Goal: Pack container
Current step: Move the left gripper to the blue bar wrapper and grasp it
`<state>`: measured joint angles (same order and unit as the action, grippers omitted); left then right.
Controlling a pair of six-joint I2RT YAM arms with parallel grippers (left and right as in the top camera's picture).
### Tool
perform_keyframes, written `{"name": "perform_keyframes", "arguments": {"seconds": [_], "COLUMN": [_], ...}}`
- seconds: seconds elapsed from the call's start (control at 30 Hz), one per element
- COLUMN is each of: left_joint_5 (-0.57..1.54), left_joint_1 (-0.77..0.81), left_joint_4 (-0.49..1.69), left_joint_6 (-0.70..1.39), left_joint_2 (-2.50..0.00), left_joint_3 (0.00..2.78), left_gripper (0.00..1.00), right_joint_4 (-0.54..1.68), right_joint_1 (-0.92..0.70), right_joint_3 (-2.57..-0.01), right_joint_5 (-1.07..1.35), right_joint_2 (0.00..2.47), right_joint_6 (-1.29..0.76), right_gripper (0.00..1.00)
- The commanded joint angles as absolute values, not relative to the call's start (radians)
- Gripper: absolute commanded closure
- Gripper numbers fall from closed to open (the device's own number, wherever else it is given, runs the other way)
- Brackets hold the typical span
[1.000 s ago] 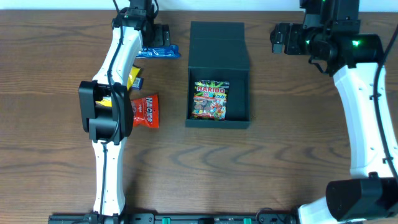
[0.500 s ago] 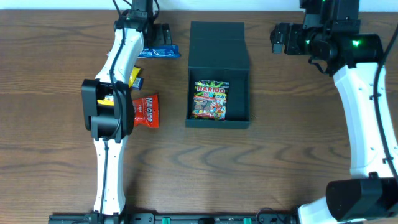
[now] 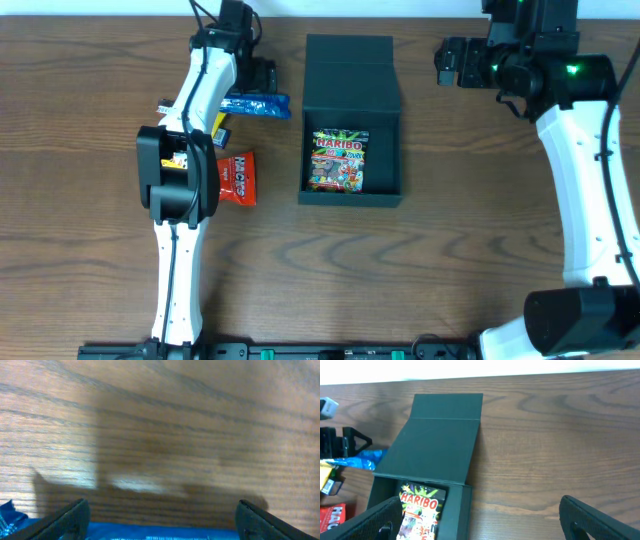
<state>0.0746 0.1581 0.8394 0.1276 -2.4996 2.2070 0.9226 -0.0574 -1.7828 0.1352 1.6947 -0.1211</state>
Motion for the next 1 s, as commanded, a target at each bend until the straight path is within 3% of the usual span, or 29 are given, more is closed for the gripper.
{"name": "perform_keyframes", "arguments": {"seconds": [0.0,0.2,0.43,0.7,0.8,0.97], "left_joint_5": [0.062,-0.010,-0.010,0.047,0.056,0.054], "left_joint_1": [0.188,0.217,0.217,0.217,0.219,0.223], "left_joint_4": [0.852,0.882,1.072,1.263,1.288,1.295], "left_joint_6": [0.049,0.128,0.494,1.010,1.087,1.204], "left_joint_2": [-2.513,-2.502,-2.502,-2.502,-2.502,-2.503], "left_joint_3": [2.228,2.310,2.494,2.501,2.501,2.464], "left_gripper": [0.07,0.02,0.11,0.07,0.12,0.11], "right_joint_4": [0.924,0.924,0.924,0.924,0.924,0.925], "right_joint_1": [-0.067,-0.067,-0.067,-0.067,-0.067,-0.067], "right_joint_3": [-1.779,-1.779,-1.779,-1.779,-1.779,-1.779], "right_joint_5": [0.139,0.139,0.139,0.139,0.139,0.139], "right_joint_2": [1.700,1.700,1.700,1.700,1.700,1.700], "right_joint_6": [-0.108,-0.107,-0.108,-0.108,-0.107,-0.107], "right_gripper": [0.01,0.01,0.01,0.01,0.01,0.01]}}
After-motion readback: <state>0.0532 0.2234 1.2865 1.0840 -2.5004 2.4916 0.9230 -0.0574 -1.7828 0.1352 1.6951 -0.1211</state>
